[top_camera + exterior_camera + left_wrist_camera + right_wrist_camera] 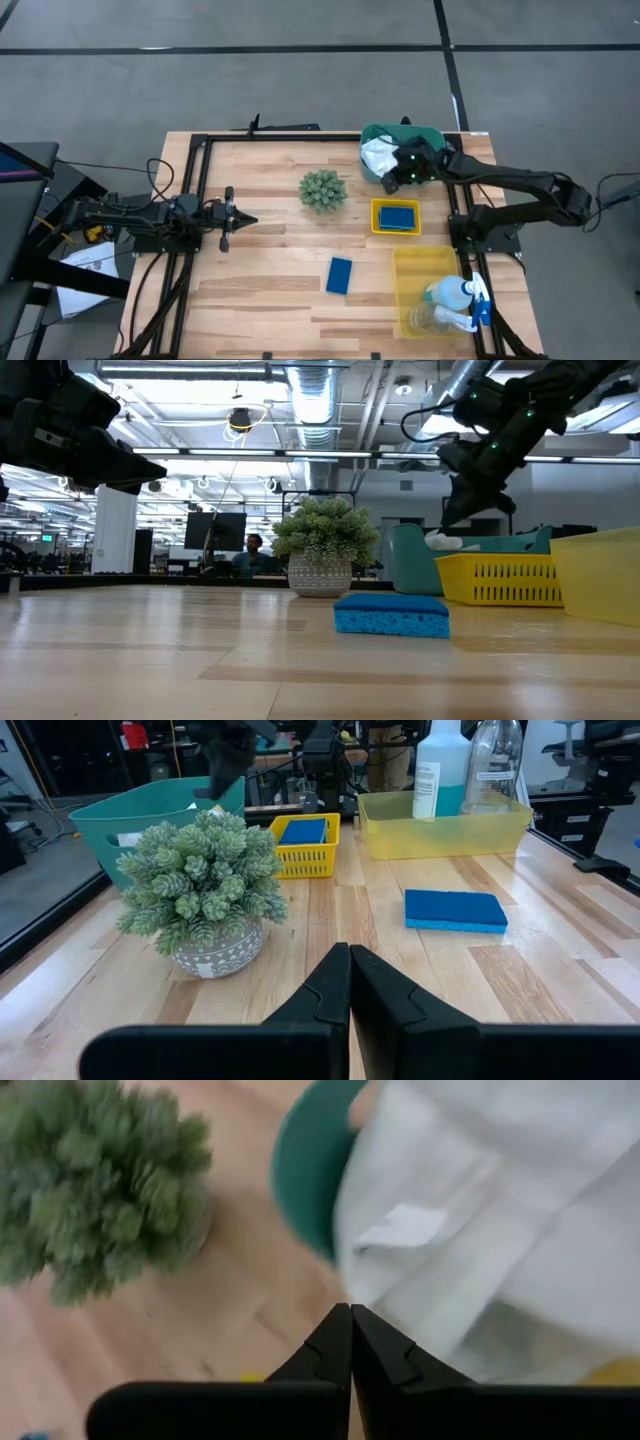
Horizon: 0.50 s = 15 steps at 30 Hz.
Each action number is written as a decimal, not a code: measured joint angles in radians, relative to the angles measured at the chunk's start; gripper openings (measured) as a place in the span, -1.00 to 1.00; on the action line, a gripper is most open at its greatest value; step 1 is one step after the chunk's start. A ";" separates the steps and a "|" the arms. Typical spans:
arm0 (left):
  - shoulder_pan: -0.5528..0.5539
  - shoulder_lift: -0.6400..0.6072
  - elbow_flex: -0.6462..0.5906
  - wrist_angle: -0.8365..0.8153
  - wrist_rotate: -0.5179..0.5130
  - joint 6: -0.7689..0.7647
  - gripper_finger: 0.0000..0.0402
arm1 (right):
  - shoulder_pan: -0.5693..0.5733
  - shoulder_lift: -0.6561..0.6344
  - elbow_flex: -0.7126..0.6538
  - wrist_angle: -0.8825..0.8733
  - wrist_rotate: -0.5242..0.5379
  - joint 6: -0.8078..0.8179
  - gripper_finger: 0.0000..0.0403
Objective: Pick & Place Kitchen Items
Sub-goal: Put the white towel into the green bin
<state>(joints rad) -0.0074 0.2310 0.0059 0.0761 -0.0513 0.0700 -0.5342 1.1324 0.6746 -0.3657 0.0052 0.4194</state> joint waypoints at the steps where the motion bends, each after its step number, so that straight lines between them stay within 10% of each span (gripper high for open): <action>1: 0.000 0.000 0.000 0.000 0.000 0.000 -0.99 | 0.008 0.004 0.000 -0.012 -0.010 0.000 -1.00; 15: 0.000 0.000 0.000 0.000 0.000 0.000 -0.99 | -0.012 0.190 0.055 0.000 -0.055 -0.011 -1.00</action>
<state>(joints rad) -0.0072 0.2310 0.0059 0.0761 -0.0513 0.0700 -0.5464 1.3224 0.7297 -0.3654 -0.0502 0.4082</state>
